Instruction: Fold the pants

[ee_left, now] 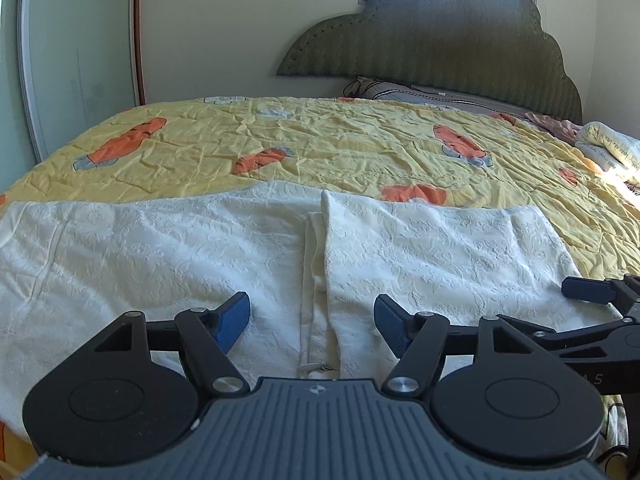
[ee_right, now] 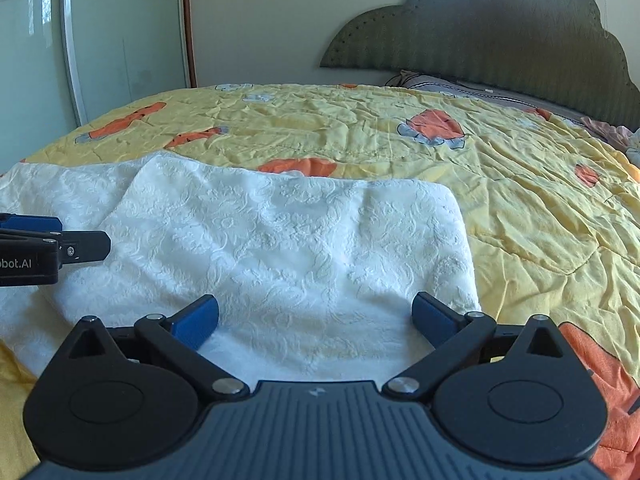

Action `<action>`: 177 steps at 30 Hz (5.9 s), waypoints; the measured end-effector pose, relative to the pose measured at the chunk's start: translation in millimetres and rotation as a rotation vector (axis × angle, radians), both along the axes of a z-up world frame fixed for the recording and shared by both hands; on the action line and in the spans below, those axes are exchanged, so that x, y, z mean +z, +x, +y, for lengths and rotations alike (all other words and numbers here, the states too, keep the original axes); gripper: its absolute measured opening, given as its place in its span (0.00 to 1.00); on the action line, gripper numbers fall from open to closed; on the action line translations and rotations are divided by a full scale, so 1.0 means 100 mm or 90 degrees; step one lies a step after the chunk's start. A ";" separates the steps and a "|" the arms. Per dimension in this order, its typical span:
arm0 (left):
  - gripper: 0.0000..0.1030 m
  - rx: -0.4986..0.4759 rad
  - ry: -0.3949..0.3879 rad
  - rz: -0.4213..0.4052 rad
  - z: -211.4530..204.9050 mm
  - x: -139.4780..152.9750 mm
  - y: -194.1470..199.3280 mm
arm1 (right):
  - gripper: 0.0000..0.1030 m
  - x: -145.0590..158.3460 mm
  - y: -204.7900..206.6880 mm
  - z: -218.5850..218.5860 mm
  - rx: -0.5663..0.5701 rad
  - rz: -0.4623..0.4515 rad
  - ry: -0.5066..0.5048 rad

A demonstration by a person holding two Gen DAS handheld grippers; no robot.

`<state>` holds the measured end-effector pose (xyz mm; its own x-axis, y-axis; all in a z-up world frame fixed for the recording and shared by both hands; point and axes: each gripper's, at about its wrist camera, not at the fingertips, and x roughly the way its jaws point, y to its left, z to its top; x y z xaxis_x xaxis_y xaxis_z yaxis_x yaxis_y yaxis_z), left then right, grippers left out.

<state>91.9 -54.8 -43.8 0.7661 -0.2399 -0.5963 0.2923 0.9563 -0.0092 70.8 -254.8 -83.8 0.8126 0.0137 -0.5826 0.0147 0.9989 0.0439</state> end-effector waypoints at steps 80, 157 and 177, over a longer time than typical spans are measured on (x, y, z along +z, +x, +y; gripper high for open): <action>0.73 -0.004 0.026 -0.004 -0.05 0.21 -0.21 | 1.00 0.00 0.00 0.00 -0.001 0.000 0.001; 0.82 0.326 -0.318 0.214 3.06 0.25 0.04 | 0.55 0.10 -0.37 3.58 0.540 -0.193 -0.448; 0.25 0.290 -0.436 0.203 3.03 0.04 0.58 | 0.44 0.47 0.46 2.94 0.411 -0.056 -0.162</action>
<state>150.3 248.7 -39.6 0.6963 -0.3348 -0.6349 -0.2297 0.7341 -0.6390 116.3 39.6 -36.9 0.7318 0.3817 -0.5646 -0.5787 0.7856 -0.2191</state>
